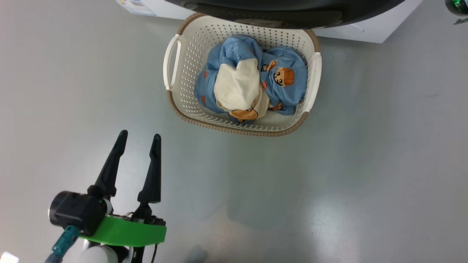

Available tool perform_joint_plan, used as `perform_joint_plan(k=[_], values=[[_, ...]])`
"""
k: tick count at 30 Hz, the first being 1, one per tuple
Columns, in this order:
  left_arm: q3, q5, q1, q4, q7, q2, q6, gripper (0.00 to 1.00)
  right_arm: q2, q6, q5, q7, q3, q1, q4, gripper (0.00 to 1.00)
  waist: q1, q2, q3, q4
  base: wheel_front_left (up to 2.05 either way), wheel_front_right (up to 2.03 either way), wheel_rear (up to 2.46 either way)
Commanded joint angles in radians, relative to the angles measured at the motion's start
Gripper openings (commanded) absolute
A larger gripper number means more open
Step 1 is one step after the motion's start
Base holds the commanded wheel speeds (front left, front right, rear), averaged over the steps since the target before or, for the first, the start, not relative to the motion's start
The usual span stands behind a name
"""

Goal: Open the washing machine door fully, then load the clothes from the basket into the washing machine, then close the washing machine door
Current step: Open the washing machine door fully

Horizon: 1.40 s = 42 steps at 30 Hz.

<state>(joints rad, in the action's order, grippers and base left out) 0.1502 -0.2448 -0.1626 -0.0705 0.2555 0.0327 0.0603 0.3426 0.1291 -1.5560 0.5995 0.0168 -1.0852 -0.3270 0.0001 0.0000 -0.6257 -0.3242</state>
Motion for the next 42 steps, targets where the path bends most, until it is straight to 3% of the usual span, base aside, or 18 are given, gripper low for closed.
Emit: perform_joint_plan(k=[1, 14, 42], values=[[-0.038, -0.005, 0.012, -0.016, 0.006, 0.018, -0.003, 1.00, -0.042, 0.002, -0.002, 0.022, 0.037, 0.019, 0.034, 0.00, 0.0000, 0.0000, 0.007, 0.007, 0.00, 0.00, 0.00], [-0.054, -0.020, -0.003, -0.012, 0.006, 0.018, -0.009, 1.00, -0.070, 0.002, -0.001, 0.066, 0.113, 0.079, 0.055, 0.00, 0.0000, 0.0000, 0.035, 0.039, 0.00, 0.00, 0.00], [-0.085, -0.071, 0.063, 0.050, 0.006, 0.018, -0.014, 1.00, -0.211, 0.002, -0.003, 0.090, 0.304, 0.340, 0.097, 0.00, 0.0000, 0.0000, 0.335, 0.085, 0.00, 0.00, 0.00]])
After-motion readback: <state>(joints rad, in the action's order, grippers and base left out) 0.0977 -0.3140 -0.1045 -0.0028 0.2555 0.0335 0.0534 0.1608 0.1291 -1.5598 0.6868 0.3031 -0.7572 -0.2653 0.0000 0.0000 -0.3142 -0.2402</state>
